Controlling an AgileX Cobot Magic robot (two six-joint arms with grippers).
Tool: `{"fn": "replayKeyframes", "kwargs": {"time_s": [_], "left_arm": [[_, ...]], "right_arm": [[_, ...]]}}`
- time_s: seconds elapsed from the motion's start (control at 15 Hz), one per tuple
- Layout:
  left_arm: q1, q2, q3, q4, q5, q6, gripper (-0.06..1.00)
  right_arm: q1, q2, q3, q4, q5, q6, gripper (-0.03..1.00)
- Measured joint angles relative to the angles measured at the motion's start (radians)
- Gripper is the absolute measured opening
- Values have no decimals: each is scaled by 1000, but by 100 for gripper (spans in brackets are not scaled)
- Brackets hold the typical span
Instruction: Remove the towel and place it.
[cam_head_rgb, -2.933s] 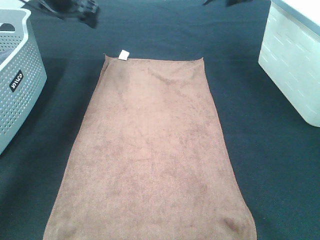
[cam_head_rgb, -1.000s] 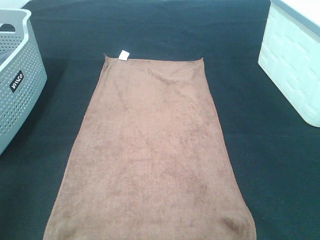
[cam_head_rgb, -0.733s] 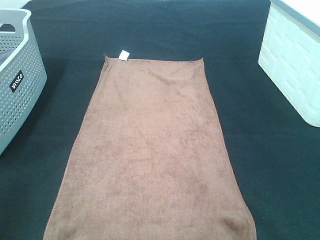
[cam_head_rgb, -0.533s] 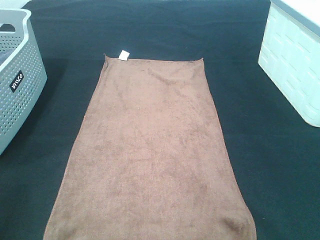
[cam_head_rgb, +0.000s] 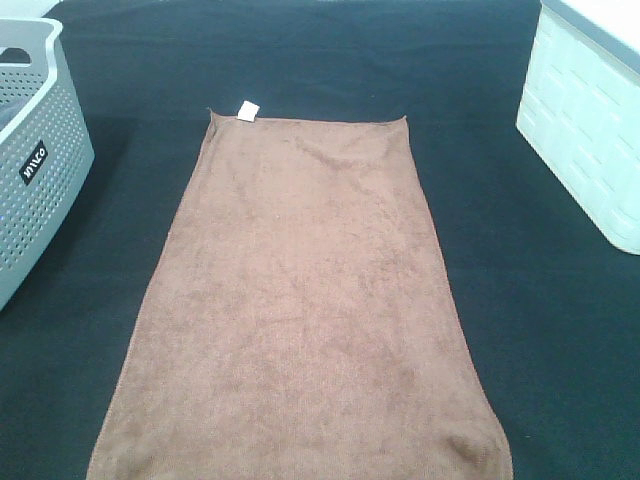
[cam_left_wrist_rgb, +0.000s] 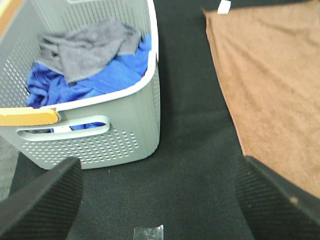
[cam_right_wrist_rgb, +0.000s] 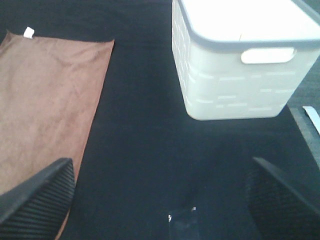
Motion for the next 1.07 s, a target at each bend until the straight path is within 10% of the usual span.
{"fn": "replayKeyframes", "kwargs": {"time_s": [1.07], "left_arm": [[0, -263, 149, -1, 94, -79, 86]], "right_arm": [[0, -78, 212, 19, -72, -1, 83]]}}
